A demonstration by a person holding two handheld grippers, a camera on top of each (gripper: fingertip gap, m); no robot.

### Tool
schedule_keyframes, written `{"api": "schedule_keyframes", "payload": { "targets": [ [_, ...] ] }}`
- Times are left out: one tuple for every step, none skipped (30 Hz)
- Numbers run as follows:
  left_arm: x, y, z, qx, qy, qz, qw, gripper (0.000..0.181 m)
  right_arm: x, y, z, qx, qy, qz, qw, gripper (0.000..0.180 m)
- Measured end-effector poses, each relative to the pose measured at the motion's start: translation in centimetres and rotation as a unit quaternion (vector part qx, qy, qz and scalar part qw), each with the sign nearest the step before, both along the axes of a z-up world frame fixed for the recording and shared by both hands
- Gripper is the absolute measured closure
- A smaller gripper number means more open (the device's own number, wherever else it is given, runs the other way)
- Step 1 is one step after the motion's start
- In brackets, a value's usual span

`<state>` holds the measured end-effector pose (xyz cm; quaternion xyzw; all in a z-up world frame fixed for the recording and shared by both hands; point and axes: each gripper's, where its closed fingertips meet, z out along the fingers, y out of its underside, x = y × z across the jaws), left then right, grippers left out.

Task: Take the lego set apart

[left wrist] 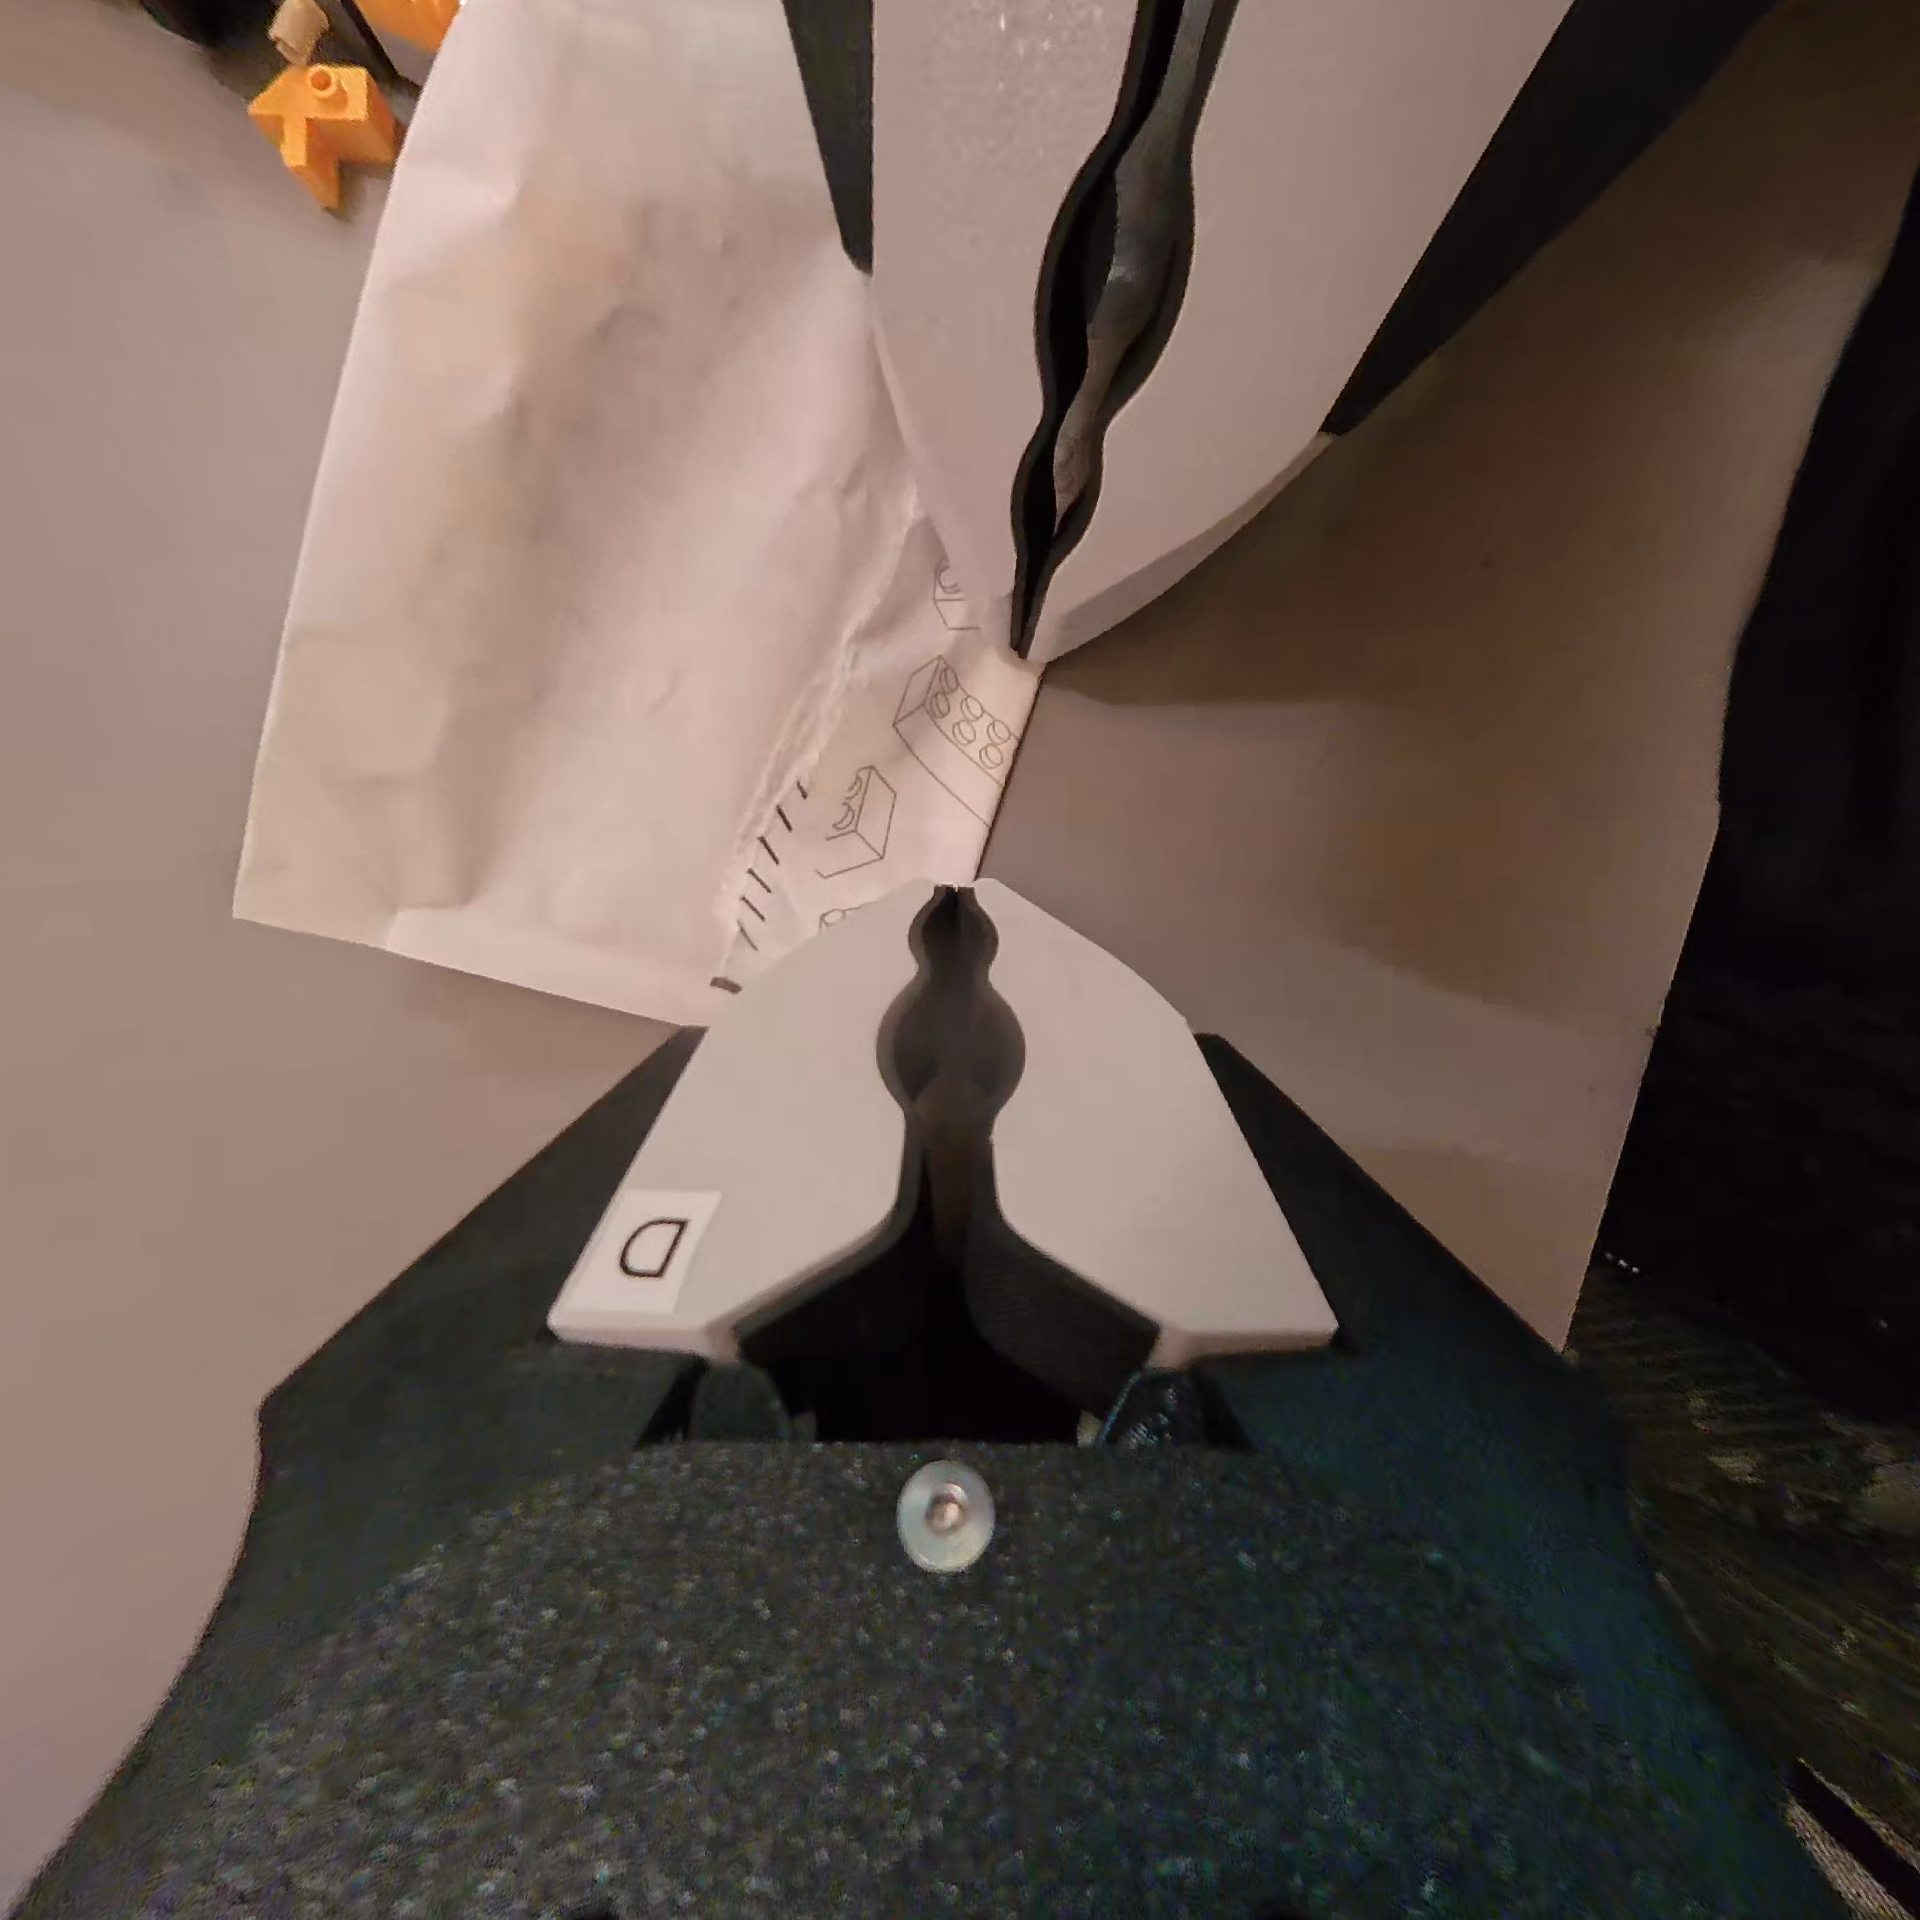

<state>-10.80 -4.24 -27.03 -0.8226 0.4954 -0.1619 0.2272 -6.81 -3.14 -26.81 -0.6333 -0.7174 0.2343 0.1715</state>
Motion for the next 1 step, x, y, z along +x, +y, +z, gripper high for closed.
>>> {"api": "schedule_keyframes", "payload": {
  "targets": [
    [0.0, -0.01, -0.01, 0.002, -0.002, 0.001, 1.0, 0.179, 0.07, 0.01, 0.0, 0.004, 0.002, -0.001, 1.0, 0.18]
  ]
}}
